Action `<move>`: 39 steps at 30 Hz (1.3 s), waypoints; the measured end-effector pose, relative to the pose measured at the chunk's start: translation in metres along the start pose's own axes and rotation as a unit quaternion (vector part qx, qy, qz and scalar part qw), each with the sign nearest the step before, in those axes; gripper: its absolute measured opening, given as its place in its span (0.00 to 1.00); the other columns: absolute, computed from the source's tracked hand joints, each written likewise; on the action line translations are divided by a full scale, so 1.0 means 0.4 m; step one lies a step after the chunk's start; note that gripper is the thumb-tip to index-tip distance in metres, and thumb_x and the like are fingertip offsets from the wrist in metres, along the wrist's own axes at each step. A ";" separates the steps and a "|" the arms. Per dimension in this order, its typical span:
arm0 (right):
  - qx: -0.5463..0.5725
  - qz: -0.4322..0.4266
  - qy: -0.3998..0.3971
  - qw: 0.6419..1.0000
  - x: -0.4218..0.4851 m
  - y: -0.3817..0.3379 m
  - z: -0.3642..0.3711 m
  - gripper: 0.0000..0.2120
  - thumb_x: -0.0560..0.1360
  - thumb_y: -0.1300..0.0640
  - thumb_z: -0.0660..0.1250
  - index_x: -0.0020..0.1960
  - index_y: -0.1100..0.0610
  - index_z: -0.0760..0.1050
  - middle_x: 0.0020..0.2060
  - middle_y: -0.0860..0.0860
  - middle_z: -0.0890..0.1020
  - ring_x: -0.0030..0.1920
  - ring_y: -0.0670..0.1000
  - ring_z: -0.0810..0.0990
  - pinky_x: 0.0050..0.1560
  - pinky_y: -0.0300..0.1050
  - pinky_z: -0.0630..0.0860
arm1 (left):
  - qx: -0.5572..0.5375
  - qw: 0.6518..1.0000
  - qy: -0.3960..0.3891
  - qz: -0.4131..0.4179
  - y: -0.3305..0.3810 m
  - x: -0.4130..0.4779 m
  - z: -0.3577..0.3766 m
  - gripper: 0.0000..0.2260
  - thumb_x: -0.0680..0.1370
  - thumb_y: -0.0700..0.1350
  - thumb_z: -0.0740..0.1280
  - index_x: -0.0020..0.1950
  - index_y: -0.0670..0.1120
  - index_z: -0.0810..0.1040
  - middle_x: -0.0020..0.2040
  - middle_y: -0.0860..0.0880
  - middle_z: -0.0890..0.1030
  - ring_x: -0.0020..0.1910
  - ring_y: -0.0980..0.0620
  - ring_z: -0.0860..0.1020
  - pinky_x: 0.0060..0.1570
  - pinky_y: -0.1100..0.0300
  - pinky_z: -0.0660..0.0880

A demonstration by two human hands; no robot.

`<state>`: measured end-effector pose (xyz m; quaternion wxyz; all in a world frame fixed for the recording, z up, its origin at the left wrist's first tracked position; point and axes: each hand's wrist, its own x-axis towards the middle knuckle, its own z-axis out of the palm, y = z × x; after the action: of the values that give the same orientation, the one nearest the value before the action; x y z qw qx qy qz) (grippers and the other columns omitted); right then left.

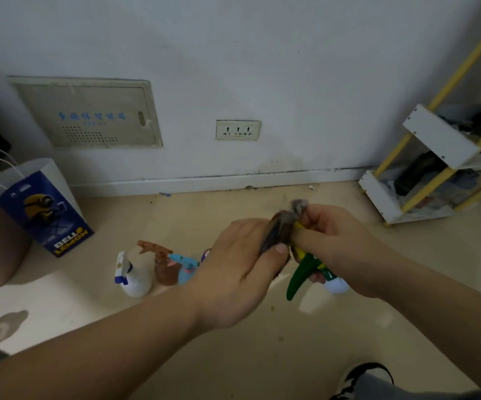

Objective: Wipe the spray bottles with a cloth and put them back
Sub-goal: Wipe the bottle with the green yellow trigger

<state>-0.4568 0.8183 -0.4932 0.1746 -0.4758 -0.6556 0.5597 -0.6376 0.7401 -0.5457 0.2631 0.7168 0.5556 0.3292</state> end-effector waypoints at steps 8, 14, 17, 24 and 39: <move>-0.078 -0.068 -0.008 0.995 0.015 0.006 0.010 0.13 0.80 0.57 0.69 0.44 0.65 0.72 0.29 0.59 0.78 0.29 0.55 0.73 0.31 0.51 0.72 | -0.203 0.940 -0.030 -0.273 -0.079 0.026 -0.029 0.13 0.86 0.55 0.54 0.65 0.58 0.76 0.60 0.51 0.81 0.59 0.54 0.78 0.64 0.52 0.73; -0.078 -0.100 -0.066 0.990 0.018 0.005 0.018 0.13 0.80 0.58 0.70 0.43 0.65 0.72 0.34 0.71 0.73 0.31 0.57 0.71 0.33 0.54 0.68 | -0.058 0.986 0.007 -0.159 -0.016 0.014 -0.001 0.21 0.83 0.53 0.56 0.77 0.56 0.61 0.53 0.50 0.83 0.51 0.47 0.81 0.53 0.47 0.77; -0.079 -0.109 -0.058 0.989 0.025 0.003 0.025 0.11 0.79 0.59 0.71 0.43 0.64 0.73 0.34 0.69 0.75 0.33 0.56 0.73 0.35 0.53 0.70 | -0.130 0.974 -0.038 -0.179 -0.071 0.024 -0.039 0.19 0.85 0.48 0.56 0.76 0.60 0.68 0.56 0.55 0.83 0.54 0.52 0.80 0.57 0.54 0.75; -0.069 -0.104 -0.054 0.991 0.032 0.003 0.011 0.12 0.79 0.59 0.72 0.42 0.64 0.73 0.33 0.69 0.75 0.32 0.57 0.72 0.35 0.57 0.68 | -0.142 0.983 -0.054 -0.099 -0.024 0.010 -0.030 0.14 0.85 0.53 0.53 0.58 0.55 0.79 0.54 0.56 0.79 0.57 0.58 0.76 0.60 0.56 0.72; -0.086 -0.135 -0.027 0.987 0.019 -0.014 0.007 0.11 0.79 0.60 0.71 0.43 0.64 0.73 0.36 0.70 0.75 0.33 0.56 0.73 0.36 0.53 0.70 | -0.183 0.963 -0.012 -0.196 -0.069 0.018 -0.053 0.14 0.88 0.51 0.55 0.59 0.53 0.80 0.50 0.54 0.81 0.49 0.56 0.78 0.52 0.61 0.74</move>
<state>-0.4651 0.8235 -0.4912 0.1894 -0.3811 -0.7639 0.4852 -0.6700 0.7541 -0.5511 0.4561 0.5377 0.6117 0.3587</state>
